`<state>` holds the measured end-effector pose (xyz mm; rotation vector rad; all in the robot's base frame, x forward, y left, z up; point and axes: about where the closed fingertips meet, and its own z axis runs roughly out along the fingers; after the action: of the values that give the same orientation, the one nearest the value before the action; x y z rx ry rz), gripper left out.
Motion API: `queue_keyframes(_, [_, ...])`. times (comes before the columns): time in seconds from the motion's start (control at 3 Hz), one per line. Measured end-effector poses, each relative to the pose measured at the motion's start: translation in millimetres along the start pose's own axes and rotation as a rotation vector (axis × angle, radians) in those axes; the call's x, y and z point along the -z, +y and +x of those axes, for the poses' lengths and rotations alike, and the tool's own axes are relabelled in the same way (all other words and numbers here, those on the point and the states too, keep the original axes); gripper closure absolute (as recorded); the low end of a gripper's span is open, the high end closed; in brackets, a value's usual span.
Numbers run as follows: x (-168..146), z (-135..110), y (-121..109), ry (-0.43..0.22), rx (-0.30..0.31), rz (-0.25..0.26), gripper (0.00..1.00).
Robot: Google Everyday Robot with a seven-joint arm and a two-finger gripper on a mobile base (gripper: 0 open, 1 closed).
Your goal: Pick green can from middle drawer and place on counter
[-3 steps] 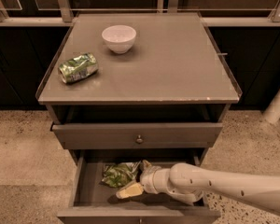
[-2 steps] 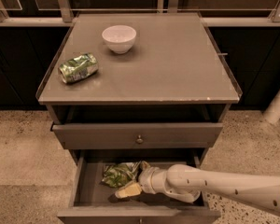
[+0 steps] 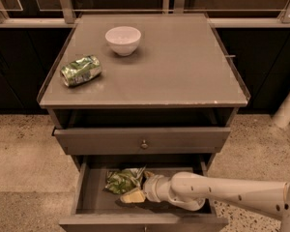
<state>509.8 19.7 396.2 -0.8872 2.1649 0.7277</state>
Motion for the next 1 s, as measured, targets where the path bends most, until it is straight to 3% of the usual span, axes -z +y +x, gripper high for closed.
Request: queue_keyframes(1.0, [-0.1,0.0,0.1,0.000,0.000,0.000,0.87])
